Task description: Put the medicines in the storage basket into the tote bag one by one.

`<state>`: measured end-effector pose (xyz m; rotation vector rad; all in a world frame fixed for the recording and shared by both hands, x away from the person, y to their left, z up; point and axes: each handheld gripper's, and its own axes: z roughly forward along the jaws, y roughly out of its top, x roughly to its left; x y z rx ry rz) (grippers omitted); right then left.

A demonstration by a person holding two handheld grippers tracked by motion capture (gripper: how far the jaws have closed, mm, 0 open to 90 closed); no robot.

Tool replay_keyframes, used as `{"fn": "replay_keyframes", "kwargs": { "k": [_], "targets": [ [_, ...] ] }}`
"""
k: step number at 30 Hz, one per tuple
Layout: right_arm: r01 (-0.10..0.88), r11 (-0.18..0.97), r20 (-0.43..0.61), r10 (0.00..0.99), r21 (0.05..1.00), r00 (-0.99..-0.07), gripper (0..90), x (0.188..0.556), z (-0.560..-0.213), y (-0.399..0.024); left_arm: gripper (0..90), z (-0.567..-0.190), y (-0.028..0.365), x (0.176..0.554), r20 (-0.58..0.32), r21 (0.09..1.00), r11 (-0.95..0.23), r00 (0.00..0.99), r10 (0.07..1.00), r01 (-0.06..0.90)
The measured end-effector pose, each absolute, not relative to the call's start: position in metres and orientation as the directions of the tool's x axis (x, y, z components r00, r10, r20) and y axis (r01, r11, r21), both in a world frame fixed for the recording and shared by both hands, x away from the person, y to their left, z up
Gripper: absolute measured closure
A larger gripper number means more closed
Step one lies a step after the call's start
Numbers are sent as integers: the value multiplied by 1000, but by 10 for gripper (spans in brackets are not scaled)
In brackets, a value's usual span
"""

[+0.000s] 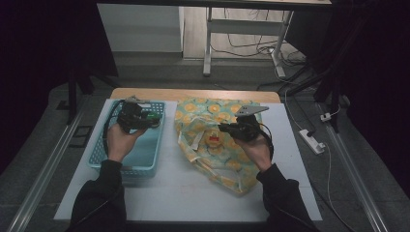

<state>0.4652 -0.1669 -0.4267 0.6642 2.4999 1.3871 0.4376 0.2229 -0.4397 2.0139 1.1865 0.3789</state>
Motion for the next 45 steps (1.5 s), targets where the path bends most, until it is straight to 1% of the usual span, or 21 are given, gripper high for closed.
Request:
{"fn": "replay_keyframes", "kwargs": {
  "k": [8, 17, 27, 38, 45],
  "targets": [
    [284, 455, 37, 478, 844, -877, 900, 465, -426, -167, 520, -432, 220, 428, -111, 750, -288, 544, 832, 595],
    [285, 456, 37, 479, 843, -877, 900, 465, -427, -168, 520, -424, 203, 419, -105, 762, -318, 592, 799, 564],
    [284, 451, 36, 483, 846, -875, 900, 466, -426, -170, 519, -414, 168, 410, -101, 777, -370, 681, 725, 510],
    [286, 455, 35, 484, 843, -874, 900, 466, -427, -168, 519, -423, 128, 410, -88, 758, -446, 752, 653, 476],
    [287, 456, 35, 485, 843, -874, 900, 466, -427, -168, 519, -429, 106, 412, -98, 757, -464, 781, 616, 461]
  ]
}}
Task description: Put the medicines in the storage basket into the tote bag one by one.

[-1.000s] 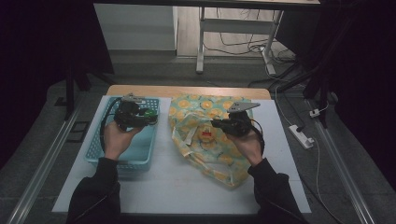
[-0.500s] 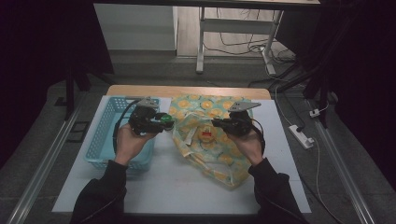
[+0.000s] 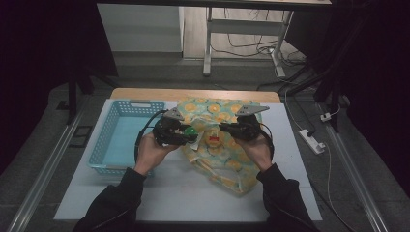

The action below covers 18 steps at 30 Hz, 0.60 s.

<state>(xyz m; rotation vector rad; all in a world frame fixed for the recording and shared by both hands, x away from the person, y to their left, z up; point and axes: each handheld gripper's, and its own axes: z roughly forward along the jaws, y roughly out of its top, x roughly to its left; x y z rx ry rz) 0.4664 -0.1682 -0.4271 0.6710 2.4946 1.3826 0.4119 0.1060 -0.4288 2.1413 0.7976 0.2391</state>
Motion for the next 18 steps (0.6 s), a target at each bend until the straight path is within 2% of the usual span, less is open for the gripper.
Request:
{"fn": "replay_keyframes", "kwargs": {
  "k": [18],
  "targets": [
    [286, 453, 35, 486, 844, -873, 900, 467, -426, -169, 519, -448, 60, 437, -108, 717, -511, 801, 589, 473]
  ]
}}
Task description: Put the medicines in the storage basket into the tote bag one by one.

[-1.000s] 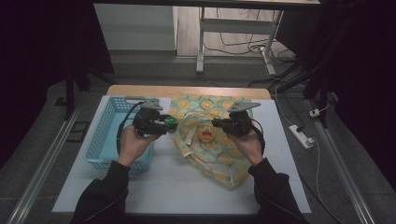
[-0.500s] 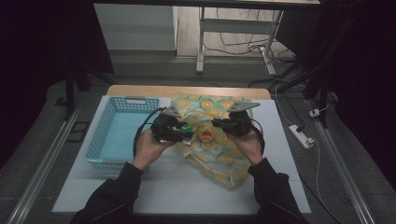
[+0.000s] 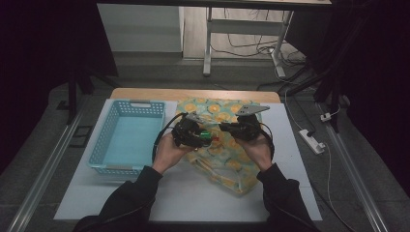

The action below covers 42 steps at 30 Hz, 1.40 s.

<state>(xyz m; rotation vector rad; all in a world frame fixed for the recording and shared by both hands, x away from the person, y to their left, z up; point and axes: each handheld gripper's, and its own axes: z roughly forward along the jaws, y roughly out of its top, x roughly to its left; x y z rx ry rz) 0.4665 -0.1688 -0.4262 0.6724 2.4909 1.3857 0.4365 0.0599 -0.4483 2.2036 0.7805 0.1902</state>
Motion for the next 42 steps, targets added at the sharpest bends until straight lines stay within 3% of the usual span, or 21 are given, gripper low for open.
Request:
{"fn": "replay_keyframes", "kwargs": {
  "k": [23, 42],
  "targets": [
    [287, 457, 30, 490, 842, -871, 900, 468, -428, -169, 518, -470, 39, 474, -106, 700, -494, 760, 642, 515],
    [289, 458, 32, 491, 841, -871, 900, 469, -429, -170, 514, -481, 30, 484, -69, 697, -514, 760, 646, 500]
  ]
}}
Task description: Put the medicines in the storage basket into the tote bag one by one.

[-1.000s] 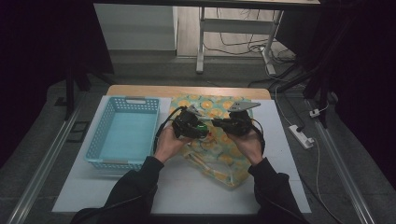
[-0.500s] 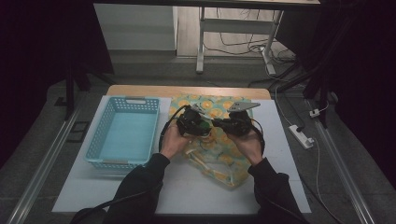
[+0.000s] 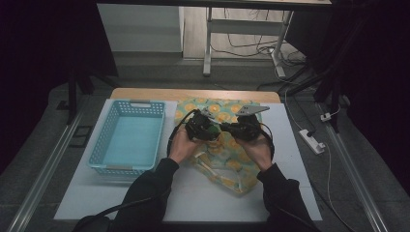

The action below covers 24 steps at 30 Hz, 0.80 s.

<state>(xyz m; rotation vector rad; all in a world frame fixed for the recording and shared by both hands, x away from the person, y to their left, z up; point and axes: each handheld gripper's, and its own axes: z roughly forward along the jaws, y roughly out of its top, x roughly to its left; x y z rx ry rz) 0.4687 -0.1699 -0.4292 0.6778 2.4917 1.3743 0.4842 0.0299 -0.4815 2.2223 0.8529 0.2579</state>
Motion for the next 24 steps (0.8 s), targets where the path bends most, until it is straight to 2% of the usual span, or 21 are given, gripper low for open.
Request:
{"fn": "replay_keyframes", "kwargs": {
  "k": [3, 14, 24],
  "targets": [
    [290, 456, 33, 492, 841, -870, 900, 469, -429, -171, 505, -481, 30, 483, -70, 699, -510, 758, 649, 502],
    [293, 454, 35, 496, 841, -868, 900, 469, -429, -172, 289, -467, 39, 471, -141, 711, -473, 764, 630, 521],
    [291, 451, 37, 492, 844, -870, 900, 468, -428, -171, 148, -456, 45, 450, -136, 714, -497, 794, 592, 493]
  ]
}}
